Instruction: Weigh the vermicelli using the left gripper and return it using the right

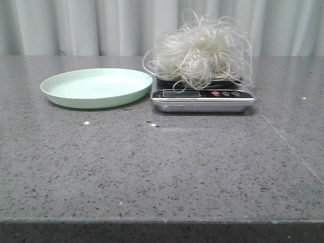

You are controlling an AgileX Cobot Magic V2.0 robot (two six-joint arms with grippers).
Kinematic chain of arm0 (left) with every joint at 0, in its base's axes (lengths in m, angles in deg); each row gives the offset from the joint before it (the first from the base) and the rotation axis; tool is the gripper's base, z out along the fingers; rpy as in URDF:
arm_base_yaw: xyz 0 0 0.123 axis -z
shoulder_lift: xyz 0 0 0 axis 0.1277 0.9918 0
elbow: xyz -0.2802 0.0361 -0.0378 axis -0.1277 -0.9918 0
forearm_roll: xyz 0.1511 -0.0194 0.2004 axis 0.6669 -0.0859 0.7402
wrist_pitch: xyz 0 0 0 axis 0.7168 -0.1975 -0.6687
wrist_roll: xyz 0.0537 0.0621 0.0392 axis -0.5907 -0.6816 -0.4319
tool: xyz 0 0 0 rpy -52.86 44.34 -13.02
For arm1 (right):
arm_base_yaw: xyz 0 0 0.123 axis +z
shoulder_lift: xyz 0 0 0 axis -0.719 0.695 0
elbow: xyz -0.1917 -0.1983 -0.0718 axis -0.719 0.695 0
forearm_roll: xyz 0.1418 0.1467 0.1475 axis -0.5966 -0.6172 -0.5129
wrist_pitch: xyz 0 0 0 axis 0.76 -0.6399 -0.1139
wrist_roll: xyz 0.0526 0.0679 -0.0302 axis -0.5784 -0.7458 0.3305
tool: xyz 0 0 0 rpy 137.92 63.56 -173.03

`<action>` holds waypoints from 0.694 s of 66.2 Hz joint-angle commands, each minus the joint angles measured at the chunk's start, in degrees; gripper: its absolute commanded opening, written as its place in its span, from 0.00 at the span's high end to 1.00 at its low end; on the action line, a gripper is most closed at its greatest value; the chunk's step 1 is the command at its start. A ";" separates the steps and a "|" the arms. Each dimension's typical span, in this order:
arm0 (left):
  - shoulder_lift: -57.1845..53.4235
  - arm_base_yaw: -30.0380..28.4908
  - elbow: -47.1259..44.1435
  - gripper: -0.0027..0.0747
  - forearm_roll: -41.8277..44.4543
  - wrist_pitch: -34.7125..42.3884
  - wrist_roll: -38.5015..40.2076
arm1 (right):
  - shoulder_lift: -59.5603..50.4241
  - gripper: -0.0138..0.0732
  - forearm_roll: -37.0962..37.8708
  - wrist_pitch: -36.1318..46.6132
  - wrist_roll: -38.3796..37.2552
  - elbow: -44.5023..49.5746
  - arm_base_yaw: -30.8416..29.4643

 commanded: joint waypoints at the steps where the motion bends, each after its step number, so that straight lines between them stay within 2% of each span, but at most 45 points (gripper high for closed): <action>1: 0.59 -0.03 1.42 0.80 -0.82 4.88 0.24 | 6.11 0.63 -0.38 5.10 0.35 -2.98 -0.15; 9: 0.59 -0.03 1.42 0.80 -0.82 4.88 0.24 | 9.48 0.63 -2.73 6.14 0.30 -3.05 -0.09; 22: 0.59 -0.03 1.42 0.80 -0.82 4.88 0.24 | 11.10 0.62 -3.02 -0.20 0.35 -8.96 0.75; 30: 0.59 -0.03 1.42 0.80 -0.82 4.88 0.24 | 14.42 0.62 -2.96 -3.35 0.92 -15.03 5.16; 37: 0.59 -0.03 1.42 0.80 -0.82 4.88 0.24 | 20.26 0.62 -2.36 -8.15 4.77 -21.77 10.14; 42: 0.59 -0.03 1.42 0.80 -0.82 4.88 0.24 | 25.51 0.55 -2.36 -12.09 5.13 -27.37 12.56; 46: 0.59 -0.03 1.42 0.80 -0.82 4.88 0.24 | 29.93 0.43 -2.31 -15.39 5.13 -32.34 14.58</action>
